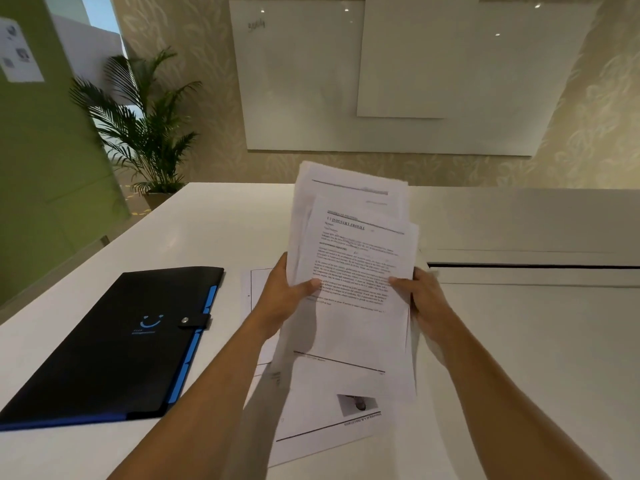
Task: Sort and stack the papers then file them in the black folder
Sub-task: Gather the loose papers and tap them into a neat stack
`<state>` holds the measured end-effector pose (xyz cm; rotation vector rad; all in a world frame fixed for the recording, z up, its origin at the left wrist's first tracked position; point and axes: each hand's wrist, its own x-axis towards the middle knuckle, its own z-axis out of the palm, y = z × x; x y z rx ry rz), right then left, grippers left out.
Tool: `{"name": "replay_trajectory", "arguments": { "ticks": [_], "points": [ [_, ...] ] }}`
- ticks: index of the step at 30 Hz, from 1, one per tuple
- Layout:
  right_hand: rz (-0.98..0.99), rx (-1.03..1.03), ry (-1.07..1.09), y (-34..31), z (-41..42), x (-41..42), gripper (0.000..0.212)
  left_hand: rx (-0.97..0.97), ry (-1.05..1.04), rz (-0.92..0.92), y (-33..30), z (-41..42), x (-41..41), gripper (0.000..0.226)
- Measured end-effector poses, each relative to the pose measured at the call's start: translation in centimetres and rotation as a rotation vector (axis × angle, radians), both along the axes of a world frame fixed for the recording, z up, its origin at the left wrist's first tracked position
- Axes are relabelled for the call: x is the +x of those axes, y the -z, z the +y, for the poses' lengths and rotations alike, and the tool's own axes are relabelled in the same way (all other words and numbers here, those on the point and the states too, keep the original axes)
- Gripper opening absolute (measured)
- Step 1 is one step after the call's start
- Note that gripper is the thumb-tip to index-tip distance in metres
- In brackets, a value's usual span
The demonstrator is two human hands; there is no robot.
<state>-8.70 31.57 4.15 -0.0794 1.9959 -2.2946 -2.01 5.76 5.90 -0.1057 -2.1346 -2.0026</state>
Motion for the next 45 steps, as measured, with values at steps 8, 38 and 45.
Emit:
{"name": "replay_trajectory", "arguments": {
  "ticks": [8, 38, 45],
  "points": [
    [0.48, 0.048, 0.041, -7.3, -2.1, 1.2, 0.033, -0.058, -0.154, 0.235, -6.2, -2.1, 0.4, 0.053],
    [0.456, 0.223, 0.136, -3.9, -7.0, 2.4, 0.034, 0.064, -0.344, 0.204, -3.6, -1.6, -0.9, 0.032],
    [0.535, 0.273, 0.249, -4.6, -6.7, 2.6, 0.024, 0.026, -0.469, 0.11, -3.5, -2.3, -0.6, 0.02]
  ]
}}
